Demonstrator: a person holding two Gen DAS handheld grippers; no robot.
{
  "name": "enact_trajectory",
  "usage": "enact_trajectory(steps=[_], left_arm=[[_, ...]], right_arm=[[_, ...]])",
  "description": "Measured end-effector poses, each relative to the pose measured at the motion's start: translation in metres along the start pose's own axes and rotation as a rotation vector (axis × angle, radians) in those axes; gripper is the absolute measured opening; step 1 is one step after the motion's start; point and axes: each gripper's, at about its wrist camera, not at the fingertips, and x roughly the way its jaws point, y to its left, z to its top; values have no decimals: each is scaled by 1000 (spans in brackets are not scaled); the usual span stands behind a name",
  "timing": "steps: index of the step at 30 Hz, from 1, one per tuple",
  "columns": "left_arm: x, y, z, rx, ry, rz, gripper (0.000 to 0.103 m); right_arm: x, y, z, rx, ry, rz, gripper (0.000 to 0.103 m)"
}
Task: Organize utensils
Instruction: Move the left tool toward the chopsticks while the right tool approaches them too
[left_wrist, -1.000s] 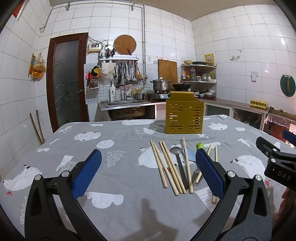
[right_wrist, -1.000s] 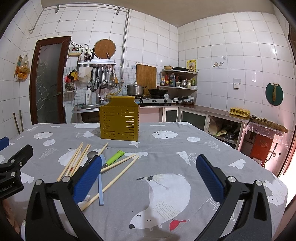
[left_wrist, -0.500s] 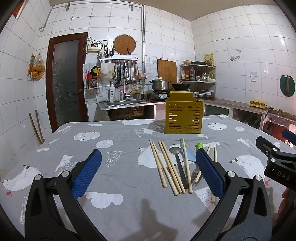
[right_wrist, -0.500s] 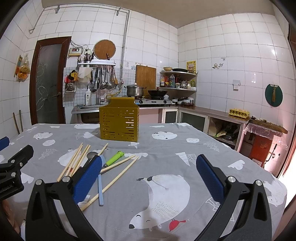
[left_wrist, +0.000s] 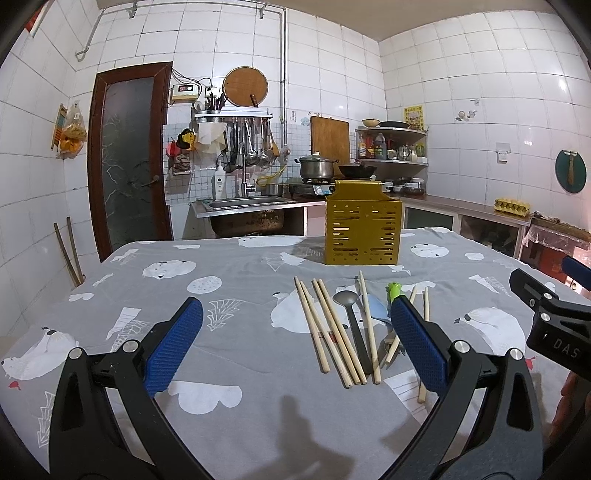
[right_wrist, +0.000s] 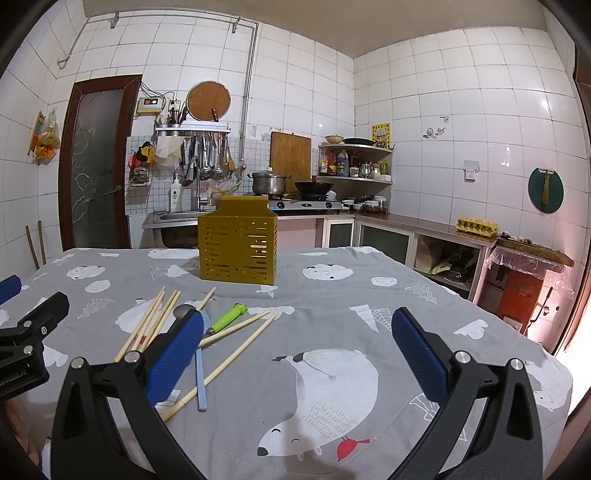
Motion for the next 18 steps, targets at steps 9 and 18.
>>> enact_trajectory(steps=[9,18], left_arm=[[16,8,22,-33,71,-29,98],[55,16,74,-33,119,-31,98]], right_arm=[[19,-1,23,42,63,55,99],[65,10,56,39,128,84,99]])
